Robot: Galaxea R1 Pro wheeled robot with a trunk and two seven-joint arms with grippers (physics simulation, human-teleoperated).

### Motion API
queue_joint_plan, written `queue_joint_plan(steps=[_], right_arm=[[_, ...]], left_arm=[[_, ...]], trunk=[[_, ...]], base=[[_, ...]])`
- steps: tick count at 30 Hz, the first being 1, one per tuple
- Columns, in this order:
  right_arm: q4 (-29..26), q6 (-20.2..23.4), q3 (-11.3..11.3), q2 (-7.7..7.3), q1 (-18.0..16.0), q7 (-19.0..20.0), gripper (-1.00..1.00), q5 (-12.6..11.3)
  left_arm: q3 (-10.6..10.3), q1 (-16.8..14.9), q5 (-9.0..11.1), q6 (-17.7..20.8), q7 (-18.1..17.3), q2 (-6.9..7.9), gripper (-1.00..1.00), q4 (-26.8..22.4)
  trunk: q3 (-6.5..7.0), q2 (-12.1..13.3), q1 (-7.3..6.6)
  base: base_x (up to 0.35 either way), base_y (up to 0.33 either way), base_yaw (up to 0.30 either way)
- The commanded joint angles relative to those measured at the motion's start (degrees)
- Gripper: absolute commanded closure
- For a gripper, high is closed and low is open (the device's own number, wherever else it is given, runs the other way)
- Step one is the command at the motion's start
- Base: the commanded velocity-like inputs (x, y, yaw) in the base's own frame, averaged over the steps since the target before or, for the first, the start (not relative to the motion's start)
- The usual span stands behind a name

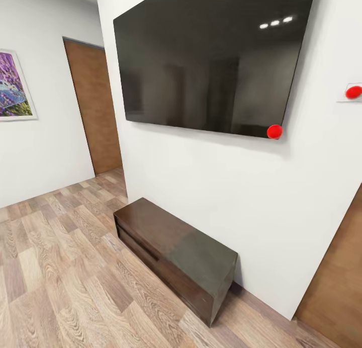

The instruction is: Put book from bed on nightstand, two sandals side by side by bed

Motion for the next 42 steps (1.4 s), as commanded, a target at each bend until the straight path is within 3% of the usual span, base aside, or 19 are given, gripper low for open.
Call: queue_joint_plan(steps=[1,42], right_arm=[[0.0,0.1,0.1,-0.33,0.0,0.1,-1.0,0.2],[0.0,-0.1,0.3,-0.55,0.0,-0.3,-1.0,0.1]], left_arm=[[0.0,-0.2,-0.1,-0.2,0.0,0.33,-1.0,-0.1],[0.3,-0.3,0.0,-0.2,0.0,0.75,-1.0,-0.1]], trunk=[[-0.03,0.0,0.0],[-0.03,0.0,0.0]], base=[[0.0,0.0,0.0],[0.0,0.0,0.0]])
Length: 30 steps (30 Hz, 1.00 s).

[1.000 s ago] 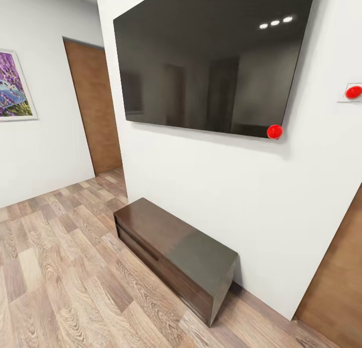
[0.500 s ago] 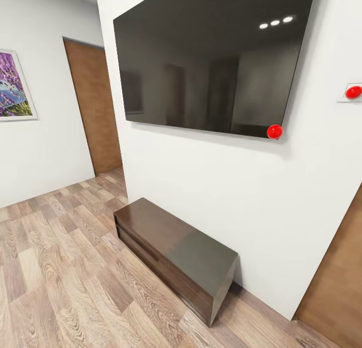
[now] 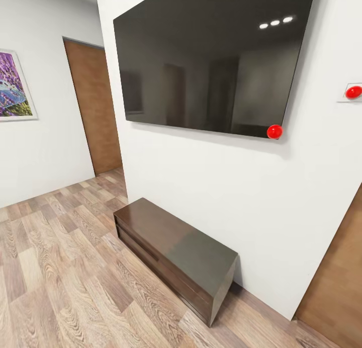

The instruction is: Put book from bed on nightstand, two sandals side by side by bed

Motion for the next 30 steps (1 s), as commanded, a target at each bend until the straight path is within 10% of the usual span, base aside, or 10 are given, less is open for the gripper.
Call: queue_joint_plan(steps=[1,30], right_arm=[[0.0,-0.1,0.0,0.02,0.0,-0.1,-1.0,0.0],[-0.1,-0.5,-0.2,0.03,0.0,-0.1,-1.0,-0.4]], left_arm=[[0.1,0.0,0.0,0.0,0.0,0.03,-1.0,0.0],[0.2,-0.1,0.2,-0.1,-0.1,0.13,-1.0,0.0]], trunk=[[-0.04,0.0,0.0],[-0.04,0.0,0.0]], base=[[0.0,0.0,0.0],[0.0,0.0,0.103]])
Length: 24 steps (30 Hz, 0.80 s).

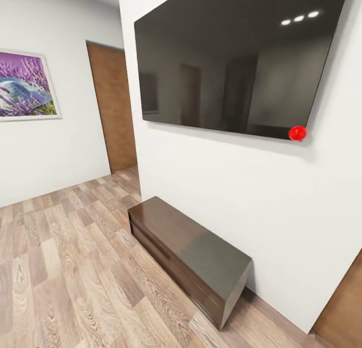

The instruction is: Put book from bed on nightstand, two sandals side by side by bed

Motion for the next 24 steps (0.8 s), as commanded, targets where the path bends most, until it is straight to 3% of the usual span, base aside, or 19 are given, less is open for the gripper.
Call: queue_joint_plan(steps=[1,13,24], right_arm=[[0.0,-0.1,0.0,-0.01,0.0,0.0,-1.0,0.0],[0.0,0.0,0.1,-0.03,0.0,0.0,-1.0,0.0],[0.0,-0.1,0.4,-0.11,0.0,0.0,-1.0,0.5]], left_arm=[[0.0,0.0,0.0,0.0,0.0,0.0,-1.0,0.0],[0.0,0.0,0.0,0.0,0.0,0.0,-1.0,0.0],[0.0,0.0,0.0,-0.5,0.0,0.0,-1.0,0.0]], trunk=[[-0.04,0.0,0.0],[-0.15,0.0,0.0],[-0.21,0.0,0.0]], base=[[0.0,0.0,0.238],[0.0,0.0,0.221],[0.0,0.0,0.046]])
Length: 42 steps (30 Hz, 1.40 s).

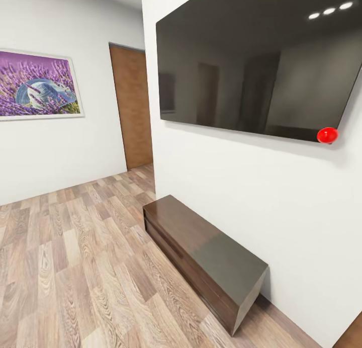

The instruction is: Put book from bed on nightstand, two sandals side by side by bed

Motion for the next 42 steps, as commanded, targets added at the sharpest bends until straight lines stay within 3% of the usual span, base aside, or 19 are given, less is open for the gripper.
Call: queue_joint_plan(steps=[1,21,42], right_arm=[[0.0,-0.1,0.0,-0.02,0.0,0.0,-1.0,0.0],[0.0,0.0,-0.3,-0.07,0.0,0.0,-1.0,-0.3],[-0.1,0.0,-0.5,-0.24,0.0,-0.1,-1.0,-0.4]], left_arm=[[0.0,0.0,0.0,-0.1,0.0,0.0,-1.0,0.0],[0.0,0.0,0.0,-0.4,0.0,0.0,-1.0,0.0],[0.0,0.0,0.0,-1.1,0.0,0.0,-1.0,0.0]], trunk=[[-0.04,0.0,0.0],[-0.05,0.0,0.0],[-0.05,0.0,0.0]], base=[[0.0,0.0,0.008],[0.0,0.0,0.02],[-0.055,0.0,0.249]])
